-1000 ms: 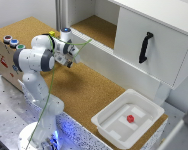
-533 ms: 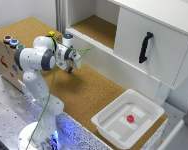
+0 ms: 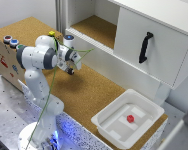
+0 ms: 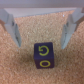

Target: Place the purple object on the table

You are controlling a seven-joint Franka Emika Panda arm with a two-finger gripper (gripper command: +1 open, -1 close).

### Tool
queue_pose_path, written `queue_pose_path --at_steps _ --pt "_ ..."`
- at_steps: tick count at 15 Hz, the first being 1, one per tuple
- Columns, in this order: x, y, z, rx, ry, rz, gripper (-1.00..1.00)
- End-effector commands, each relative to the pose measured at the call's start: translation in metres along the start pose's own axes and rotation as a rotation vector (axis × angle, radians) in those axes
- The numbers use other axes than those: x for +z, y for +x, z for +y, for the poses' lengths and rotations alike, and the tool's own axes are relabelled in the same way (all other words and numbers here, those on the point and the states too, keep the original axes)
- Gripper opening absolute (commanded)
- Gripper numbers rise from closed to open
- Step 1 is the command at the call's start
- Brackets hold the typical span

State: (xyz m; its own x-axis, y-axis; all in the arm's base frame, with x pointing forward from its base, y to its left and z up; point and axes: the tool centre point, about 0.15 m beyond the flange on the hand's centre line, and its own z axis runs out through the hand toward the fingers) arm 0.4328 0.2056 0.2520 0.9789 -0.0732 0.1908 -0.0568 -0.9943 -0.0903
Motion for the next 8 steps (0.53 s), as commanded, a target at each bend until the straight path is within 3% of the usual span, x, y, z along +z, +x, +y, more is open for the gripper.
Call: queue_pose_path --at_steps 1,4,7,8 --pt "-0.04 -0.001 -0.004 -0.043 0.138 -0.084 1.0" --pt "-0.056 -0.002 -0.018 -0.15 0.245 -0.132 1.0" --pt "-0.038 -0.015 -0.036 -0.272 0.286 -0.172 1.0" --pt "-0.028 -0.017 -0.039 -0.285 0.266 -0.18 1.0"
